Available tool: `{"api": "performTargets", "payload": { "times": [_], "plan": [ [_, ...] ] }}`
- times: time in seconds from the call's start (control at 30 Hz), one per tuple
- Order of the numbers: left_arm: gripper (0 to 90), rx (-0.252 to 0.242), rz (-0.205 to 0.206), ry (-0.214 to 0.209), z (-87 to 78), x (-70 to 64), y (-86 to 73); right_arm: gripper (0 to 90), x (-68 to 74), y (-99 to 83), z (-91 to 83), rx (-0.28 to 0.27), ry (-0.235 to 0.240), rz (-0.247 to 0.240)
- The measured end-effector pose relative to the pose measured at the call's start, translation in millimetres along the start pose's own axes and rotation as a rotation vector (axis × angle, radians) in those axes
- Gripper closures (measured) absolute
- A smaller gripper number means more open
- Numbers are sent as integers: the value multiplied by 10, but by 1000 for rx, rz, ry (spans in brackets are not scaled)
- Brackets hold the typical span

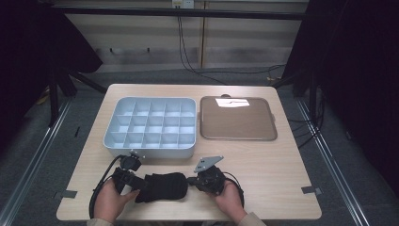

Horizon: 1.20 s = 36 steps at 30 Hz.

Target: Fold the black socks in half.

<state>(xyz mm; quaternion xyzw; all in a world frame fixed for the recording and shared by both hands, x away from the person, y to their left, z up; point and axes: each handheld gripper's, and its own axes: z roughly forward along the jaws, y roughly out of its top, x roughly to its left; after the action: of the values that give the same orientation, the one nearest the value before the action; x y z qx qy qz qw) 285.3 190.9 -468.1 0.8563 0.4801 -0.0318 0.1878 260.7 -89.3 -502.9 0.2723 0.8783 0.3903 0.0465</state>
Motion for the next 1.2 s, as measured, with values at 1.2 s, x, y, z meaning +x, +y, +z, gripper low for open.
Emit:
{"api": "performTargets", "payload": {
  "times": [1.2],
  "plan": [
    [577, -24, -40, 8, -54, 105, -102, 896, 188, -17, -139, 46, 14, -77]
  ]
}}
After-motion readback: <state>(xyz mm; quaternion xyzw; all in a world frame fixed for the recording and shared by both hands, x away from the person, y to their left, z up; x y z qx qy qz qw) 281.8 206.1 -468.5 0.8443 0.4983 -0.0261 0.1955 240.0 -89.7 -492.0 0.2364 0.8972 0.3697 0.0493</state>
